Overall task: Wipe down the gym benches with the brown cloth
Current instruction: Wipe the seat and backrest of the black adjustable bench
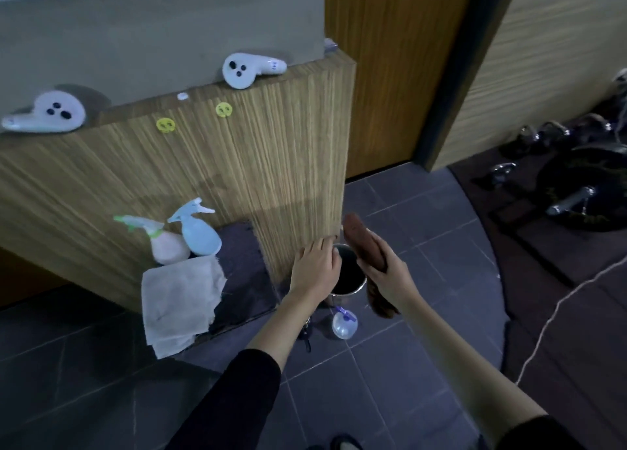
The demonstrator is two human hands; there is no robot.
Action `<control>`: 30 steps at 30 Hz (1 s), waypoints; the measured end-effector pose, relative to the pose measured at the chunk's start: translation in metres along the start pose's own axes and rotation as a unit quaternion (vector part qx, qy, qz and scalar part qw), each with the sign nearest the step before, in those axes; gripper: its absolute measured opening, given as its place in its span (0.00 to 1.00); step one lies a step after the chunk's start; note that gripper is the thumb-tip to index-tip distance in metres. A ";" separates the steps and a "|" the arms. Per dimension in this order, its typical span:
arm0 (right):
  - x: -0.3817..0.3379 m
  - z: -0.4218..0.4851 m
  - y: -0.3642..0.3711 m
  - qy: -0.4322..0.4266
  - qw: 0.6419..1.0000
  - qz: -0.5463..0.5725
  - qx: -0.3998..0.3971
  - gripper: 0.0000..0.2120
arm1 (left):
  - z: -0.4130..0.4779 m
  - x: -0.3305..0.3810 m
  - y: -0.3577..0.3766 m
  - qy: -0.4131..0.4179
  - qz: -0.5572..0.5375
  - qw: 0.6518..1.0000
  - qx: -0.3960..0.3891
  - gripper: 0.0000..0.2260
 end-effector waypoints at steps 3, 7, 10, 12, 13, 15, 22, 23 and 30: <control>-0.002 -0.021 -0.036 -0.002 0.999 -0.010 0.037 0.26 | 0.002 0.043 -0.005 0.065 0.022 0.997 0.029 0.17; 0.005 -0.041 -0.093 0.006 0.996 -0.035 0.087 0.27 | 0.006 0.103 -0.002 0.131 0.023 0.990 0.052 0.19; 0.012 -0.055 -0.143 0.020 0.991 -0.047 0.125 0.27 | 0.013 0.150 0.007 0.180 0.036 0.982 0.053 0.18; 0.018 -0.063 -0.178 0.031 0.987 -0.051 0.148 0.26 | 0.019 0.185 0.014 0.206 0.042 0.977 0.044 0.19; 0.022 -0.067 -0.196 0.037 0.985 -0.055 0.158 0.26 | 0.023 0.203 0.019 0.218 0.045 0.974 0.037 0.20; 0.029 -0.072 -0.234 0.050 0.982 -0.063 0.173 0.26 | 0.032 0.242 0.028 0.240 0.051 0.969 0.019 0.23; 0.050 -0.101 -0.368 0.087 0.957 -0.082 0.266 0.28 | 0.064 0.381 0.067 0.307 0.055 0.950 -0.017 0.15; 0.054 -0.105 -0.385 0.097 0.952 -0.085 0.277 0.28 | 0.067 0.401 0.071 0.317 0.050 0.947 -0.013 0.16; 0.070 -0.128 -0.483 0.147 0.923 -0.079 0.346 0.29 | 0.084 0.527 0.098 0.395 0.046 0.917 0.030 0.18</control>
Point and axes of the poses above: each hand's wrist, its own z-axis towards the middle knuckle, its own y-axis out of the palm, x = y × z, the point moved 9 cm from there along z, towards the middle knuckle, and after that the axes turned 14 degrees about z, right-handed, at the moved point
